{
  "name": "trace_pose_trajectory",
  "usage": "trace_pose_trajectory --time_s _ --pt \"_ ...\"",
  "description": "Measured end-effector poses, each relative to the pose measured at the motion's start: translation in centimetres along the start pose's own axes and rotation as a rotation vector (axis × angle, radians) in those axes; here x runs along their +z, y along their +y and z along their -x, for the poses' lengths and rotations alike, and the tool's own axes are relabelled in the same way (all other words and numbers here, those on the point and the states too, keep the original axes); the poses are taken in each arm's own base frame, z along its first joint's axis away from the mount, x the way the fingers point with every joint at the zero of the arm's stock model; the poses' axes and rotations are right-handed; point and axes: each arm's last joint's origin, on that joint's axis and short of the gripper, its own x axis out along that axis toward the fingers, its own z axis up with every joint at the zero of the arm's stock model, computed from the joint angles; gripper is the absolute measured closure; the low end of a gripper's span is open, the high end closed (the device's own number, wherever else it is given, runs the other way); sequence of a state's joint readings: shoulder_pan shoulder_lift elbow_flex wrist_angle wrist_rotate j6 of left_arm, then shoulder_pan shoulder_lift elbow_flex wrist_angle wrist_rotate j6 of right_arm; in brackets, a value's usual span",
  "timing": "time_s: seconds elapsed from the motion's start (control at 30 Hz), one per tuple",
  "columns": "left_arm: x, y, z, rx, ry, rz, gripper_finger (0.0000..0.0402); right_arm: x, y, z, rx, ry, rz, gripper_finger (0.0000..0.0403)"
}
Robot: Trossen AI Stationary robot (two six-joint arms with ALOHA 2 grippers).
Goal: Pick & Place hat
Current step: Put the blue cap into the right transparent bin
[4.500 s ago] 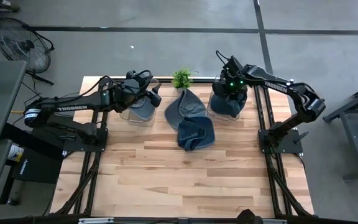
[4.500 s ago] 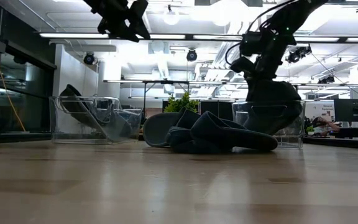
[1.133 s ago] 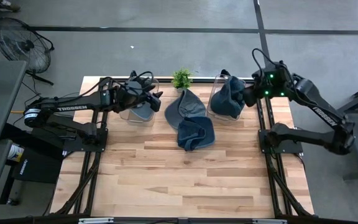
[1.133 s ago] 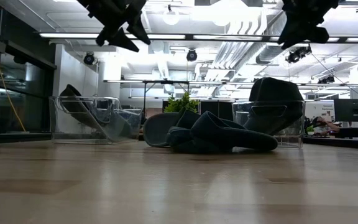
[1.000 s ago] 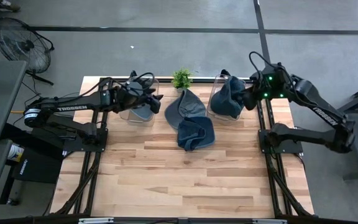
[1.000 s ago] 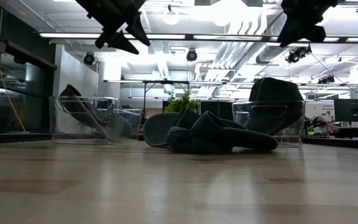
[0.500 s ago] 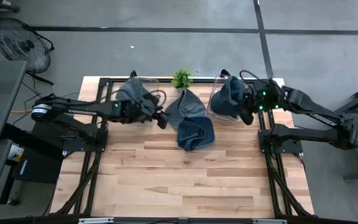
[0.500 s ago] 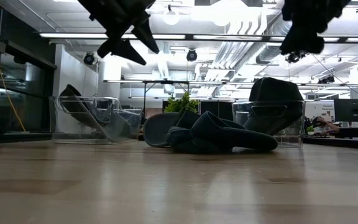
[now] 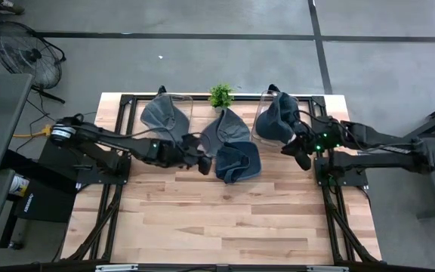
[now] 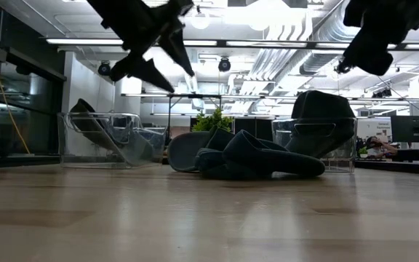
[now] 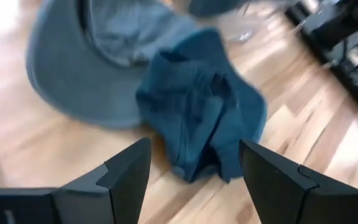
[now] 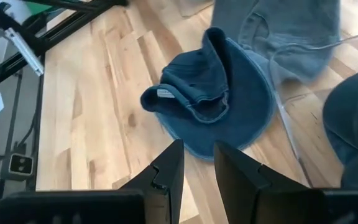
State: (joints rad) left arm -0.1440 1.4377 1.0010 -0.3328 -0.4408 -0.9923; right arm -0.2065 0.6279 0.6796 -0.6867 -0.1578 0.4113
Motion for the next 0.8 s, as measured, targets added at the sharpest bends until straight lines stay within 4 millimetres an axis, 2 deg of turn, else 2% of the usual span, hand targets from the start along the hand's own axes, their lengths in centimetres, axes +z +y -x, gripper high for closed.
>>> trace_pose_trajectory --time_s 0.27,0.47,0.8 --pt "-2.9 -0.9 -1.8 0.020 0.064 0.045 0.0163 -0.6 0.9 -0.2 -0.010 0.018 0.066 0.0320" --pt "-4.0 -1.4 -3.7 -0.029 0.125 0.110 0.0163 -1.0 1.5 -0.2 0.020 0.040 0.071 0.0320" --pt "-6.3 -0.9 -6.7 0.048 0.189 0.374 0.0163 -1.5 2.0 -0.4 0.025 0.063 0.076 0.0320"
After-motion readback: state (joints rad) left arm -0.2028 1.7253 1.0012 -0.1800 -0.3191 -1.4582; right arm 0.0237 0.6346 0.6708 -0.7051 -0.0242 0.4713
